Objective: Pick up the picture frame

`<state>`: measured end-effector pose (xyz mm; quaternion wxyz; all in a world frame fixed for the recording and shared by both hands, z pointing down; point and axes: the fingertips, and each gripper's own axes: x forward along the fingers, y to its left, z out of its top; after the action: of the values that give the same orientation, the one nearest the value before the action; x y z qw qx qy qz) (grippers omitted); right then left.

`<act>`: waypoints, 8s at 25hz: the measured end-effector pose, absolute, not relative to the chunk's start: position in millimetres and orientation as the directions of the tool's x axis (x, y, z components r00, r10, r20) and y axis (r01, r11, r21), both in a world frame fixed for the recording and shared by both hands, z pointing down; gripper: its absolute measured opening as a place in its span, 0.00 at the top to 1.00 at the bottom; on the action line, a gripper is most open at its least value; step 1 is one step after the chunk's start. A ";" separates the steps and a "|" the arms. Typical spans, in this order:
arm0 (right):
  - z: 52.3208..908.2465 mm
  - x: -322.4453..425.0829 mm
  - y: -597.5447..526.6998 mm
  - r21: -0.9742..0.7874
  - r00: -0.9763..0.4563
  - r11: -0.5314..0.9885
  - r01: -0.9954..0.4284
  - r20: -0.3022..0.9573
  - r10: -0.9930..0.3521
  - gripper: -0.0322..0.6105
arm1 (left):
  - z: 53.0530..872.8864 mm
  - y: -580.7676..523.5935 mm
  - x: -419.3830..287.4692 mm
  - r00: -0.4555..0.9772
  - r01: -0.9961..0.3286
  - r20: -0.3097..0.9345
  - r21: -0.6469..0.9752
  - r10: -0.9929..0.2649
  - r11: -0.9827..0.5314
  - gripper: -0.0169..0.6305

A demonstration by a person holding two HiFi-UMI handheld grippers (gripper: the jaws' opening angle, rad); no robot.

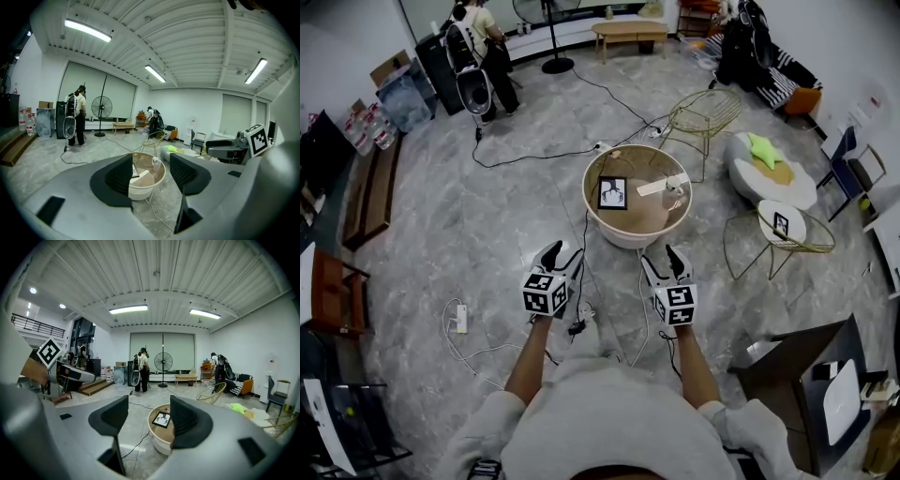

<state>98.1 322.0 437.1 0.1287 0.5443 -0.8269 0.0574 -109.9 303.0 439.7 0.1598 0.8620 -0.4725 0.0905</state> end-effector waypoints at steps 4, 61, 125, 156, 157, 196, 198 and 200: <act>441.2 100.0 307.1 0.048 -0.368 0.396 -0.917 0.280 -0.886 0.52 | 445.2 290.2 -108.9 0.537 -0.844 0.308 0.195 -0.786 -0.500 0.62; 461.9 56.6 -9.3 0.110 -0.153 0.206 -0.972 0.366 -0.918 0.56 | 484.5 -67.4 -127.8 0.715 -0.698 0.335 0.284 -0.614 -0.658 0.62; 596.3 130.7 -178.2 -0.104 -0.411 0.441 -0.892 0.594 -0.691 0.57 | 605.3 -189.8 -61.2 0.486 -0.872 0.621 0.297 -0.614 -0.390 0.62; 729.7 100.3 -150.8 -0.144 -0.347 0.372 -0.917 0.749 -0.565 0.60 | 745.2 -172.1 -54.7 0.565 -0.817 0.699 0.401 -0.439 -0.413 0.62; 735.2 99.6 -150.5 -0.147 -0.348 0.373 -0.916 0.753 -0.559 0.60 | 750.3 -171.4 -53.6 0.565 -0.816 0.703 0.400 -0.432 -0.416 0.62; 922.1 92.6 -150.9 -0.230 -0.338 0.308 -0.923 0.868 -0.365 0.71 | 922.9 -161.9 -37.7 0.538 -0.826 0.795 0.432 -0.279 -0.362 0.64; 924.4 92.0 -150.0 -0.230 -0.336 0.303 -0.925 0.869 -0.364 0.74 | 924.1 -162.1 -38.0 0.537 -0.828 0.795 0.430 -0.282 -0.360 0.65; 925.9 91.2 -148.5 -0.232 -0.335 0.299 -0.926 0.869 -0.364 0.76 | 925.8 -161.4 -38.6 0.533 -0.829 0.797 0.426 -0.283 -0.362 0.67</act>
<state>91.2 -148.5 925.9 0.3629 0.4479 -0.7197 0.3869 -38.6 -161.4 925.8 0.4313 0.7619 -0.3649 0.3167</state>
